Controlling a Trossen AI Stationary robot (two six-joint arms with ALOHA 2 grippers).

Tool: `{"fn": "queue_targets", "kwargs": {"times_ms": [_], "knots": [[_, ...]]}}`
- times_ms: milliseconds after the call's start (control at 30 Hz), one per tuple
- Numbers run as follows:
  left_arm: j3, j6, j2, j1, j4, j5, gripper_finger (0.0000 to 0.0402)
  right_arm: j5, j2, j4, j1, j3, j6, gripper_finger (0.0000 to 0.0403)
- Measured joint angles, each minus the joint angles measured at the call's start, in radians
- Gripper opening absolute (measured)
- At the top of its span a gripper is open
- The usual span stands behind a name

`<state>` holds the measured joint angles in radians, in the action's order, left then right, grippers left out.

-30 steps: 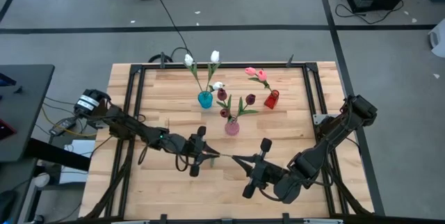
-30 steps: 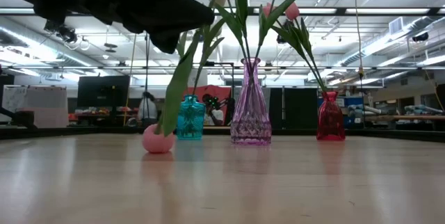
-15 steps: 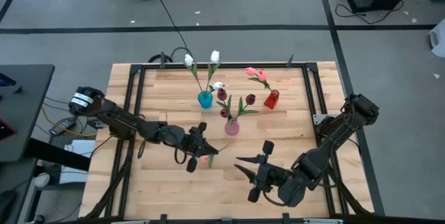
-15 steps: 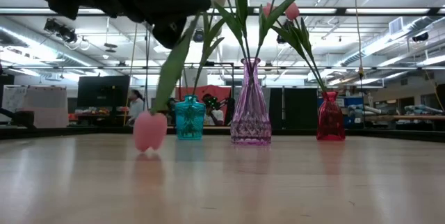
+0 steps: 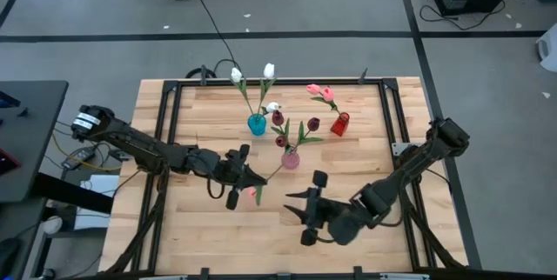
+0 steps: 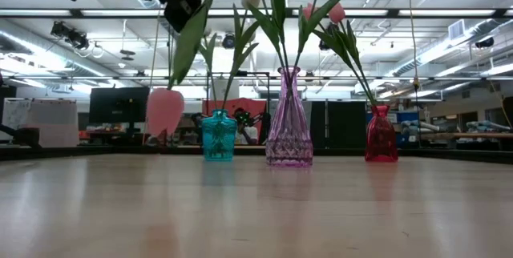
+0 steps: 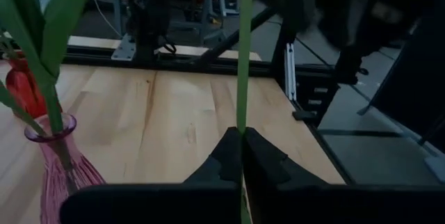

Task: Sort flowers into vase by color
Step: Put the pink tulip into the red vase

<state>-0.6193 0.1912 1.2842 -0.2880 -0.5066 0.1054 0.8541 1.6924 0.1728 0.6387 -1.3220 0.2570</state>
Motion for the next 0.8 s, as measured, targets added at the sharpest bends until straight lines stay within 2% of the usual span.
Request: {"fn": "queue_targets", "kwargs": {"times_ms": [167,333,433,633,733,800], "knots": [[0.0,0.041,0.0,0.013,-0.03,0.002,0.0006,-0.057,0.069,-0.021,-0.046,0.0,-0.164,0.0133],[0.0,0.156,0.0,0.029,-0.087,0.0,0.0006,-0.019,0.133,-0.054,-0.058,0.0,-0.487,0.0133],[0.0,0.234,0.0,0.039,-0.105,-0.004,0.0009,0.046,0.164,-0.094,-0.053,0.0,-0.726,0.0133],[0.0,0.365,0.0,0.041,-0.135,-0.005,0.0022,0.309,0.224,-0.223,-0.045,0.0,-1.206,0.0135],[0.0,0.426,0.0,0.041,-0.138,-0.006,0.0023,0.363,0.238,-0.302,-0.046,0.0,-1.42,0.0136],[0.0,0.457,0.0,0.041,-0.145,-0.006,0.0023,0.353,0.238,-0.309,-0.053,0.0,-1.468,0.0139]]}}
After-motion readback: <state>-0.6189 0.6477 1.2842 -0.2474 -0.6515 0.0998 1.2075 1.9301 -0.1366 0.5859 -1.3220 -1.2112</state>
